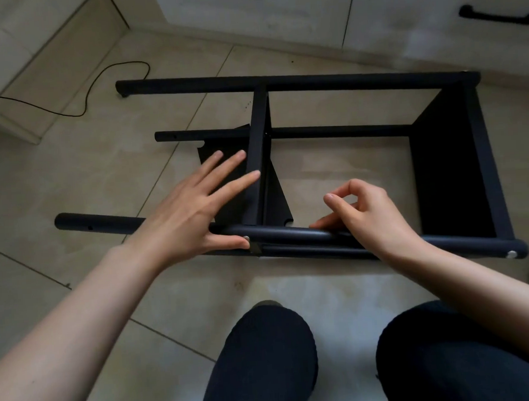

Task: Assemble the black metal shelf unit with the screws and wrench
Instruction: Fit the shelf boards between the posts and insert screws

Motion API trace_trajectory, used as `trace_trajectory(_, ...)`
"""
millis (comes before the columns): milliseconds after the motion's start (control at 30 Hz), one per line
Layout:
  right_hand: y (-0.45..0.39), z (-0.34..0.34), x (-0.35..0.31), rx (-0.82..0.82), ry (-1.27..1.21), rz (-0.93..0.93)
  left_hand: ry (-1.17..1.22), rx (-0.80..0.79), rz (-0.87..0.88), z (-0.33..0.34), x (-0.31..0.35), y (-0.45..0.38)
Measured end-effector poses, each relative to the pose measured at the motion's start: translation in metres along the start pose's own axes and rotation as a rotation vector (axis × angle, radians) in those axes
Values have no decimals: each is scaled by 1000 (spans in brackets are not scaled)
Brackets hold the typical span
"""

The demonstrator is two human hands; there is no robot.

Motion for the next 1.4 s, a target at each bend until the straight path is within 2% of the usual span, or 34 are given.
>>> trace_trajectory(133,3,-6,4,0,-3,17,-61,-90,121,-2,-3,-18)
trace_trajectory(233,5,-10,6,-3,-17,29,-78,-81,168,2,-3,-22)
trace_trajectory(367,1,-12,8,-26,-9,57,23,-33,188,5,-4,-22)
trace_trajectory(600,-22,-19,8,-246,-2,270,166,23,188,14,-1,-19)
trace_trajectory(700,-31,-15,6,-314,-1,255,173,43,194,16,1,-15)
trace_trajectory(833,-40,0,1,-440,-151,238,149,45,188,16,3,-13)
trace_trajectory(1000,-54,18,0,-612,-221,275,148,51,199,17,4,-13)
trace_trajectory(1400,-67,46,1,-755,-248,295,137,57,208,20,1,-13)
Point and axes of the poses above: each hand's wrist, its own y-axis away from the middle knuckle, its own z-axis out of the palm, x = y × z, the point moved 1 cm from there along -y, towards the middle knuckle, and after that the axes turned 1 degree about x, right-handed, at the moved point
